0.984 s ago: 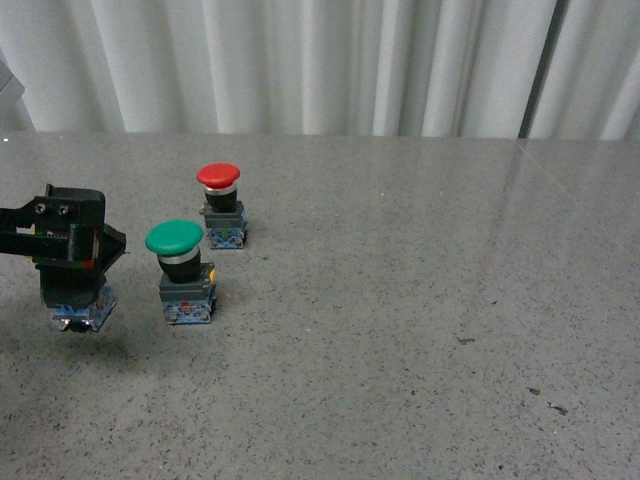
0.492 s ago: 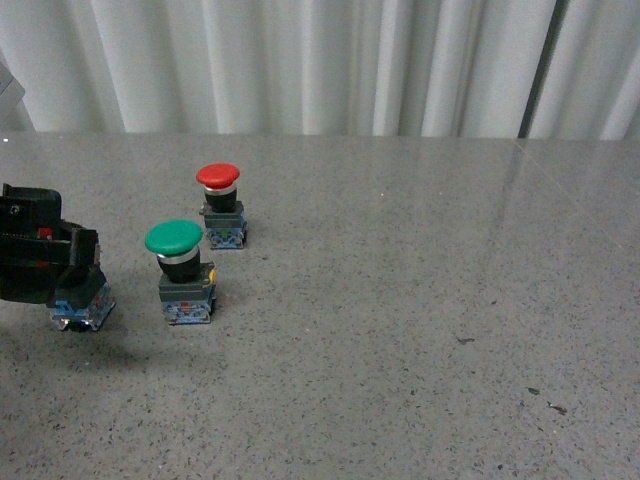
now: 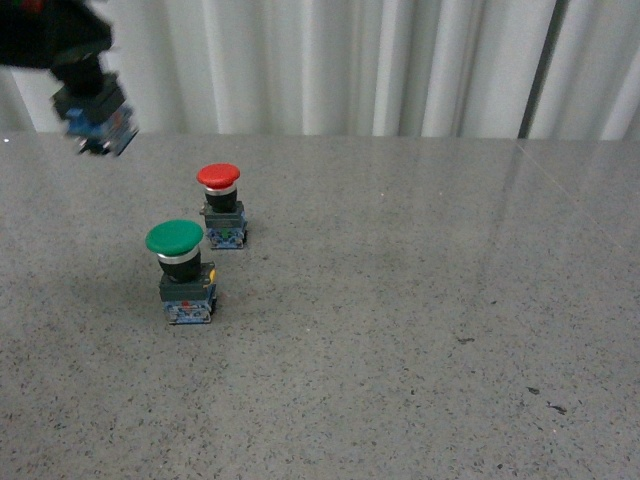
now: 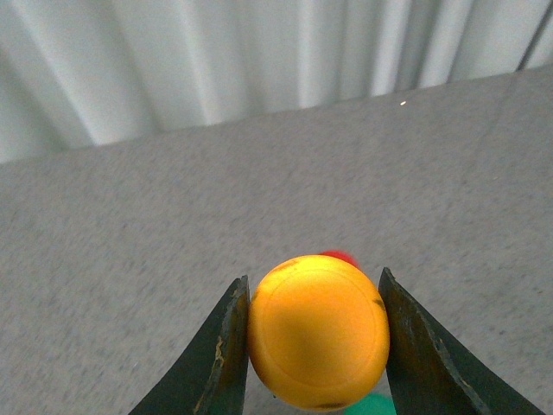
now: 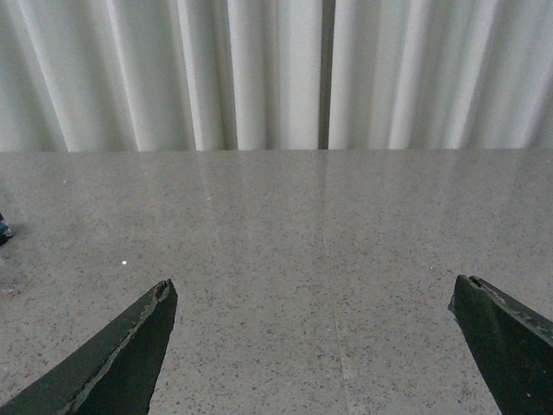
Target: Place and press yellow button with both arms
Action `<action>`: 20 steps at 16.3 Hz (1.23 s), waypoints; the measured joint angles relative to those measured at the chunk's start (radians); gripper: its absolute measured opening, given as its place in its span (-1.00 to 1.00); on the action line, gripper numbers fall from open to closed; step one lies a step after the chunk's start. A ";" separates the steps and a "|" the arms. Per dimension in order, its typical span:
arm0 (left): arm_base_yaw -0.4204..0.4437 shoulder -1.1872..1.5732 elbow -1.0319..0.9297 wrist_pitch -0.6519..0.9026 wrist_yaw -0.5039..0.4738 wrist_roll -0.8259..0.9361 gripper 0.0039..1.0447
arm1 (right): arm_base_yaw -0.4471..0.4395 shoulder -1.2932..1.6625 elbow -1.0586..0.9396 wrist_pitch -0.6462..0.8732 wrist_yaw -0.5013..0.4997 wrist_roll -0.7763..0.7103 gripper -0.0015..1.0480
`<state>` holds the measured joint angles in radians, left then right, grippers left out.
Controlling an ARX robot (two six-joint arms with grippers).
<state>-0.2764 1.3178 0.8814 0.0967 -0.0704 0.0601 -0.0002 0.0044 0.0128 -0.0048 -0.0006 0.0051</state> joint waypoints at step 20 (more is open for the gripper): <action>-0.410 0.479 0.172 0.040 -0.286 -0.404 -0.33 | 0.000 0.000 0.000 0.000 0.000 0.000 0.87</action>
<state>-0.6868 1.7969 1.0531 0.1364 -0.3561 -0.3435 -0.0002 0.0044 0.0128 -0.0044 -0.0006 0.0051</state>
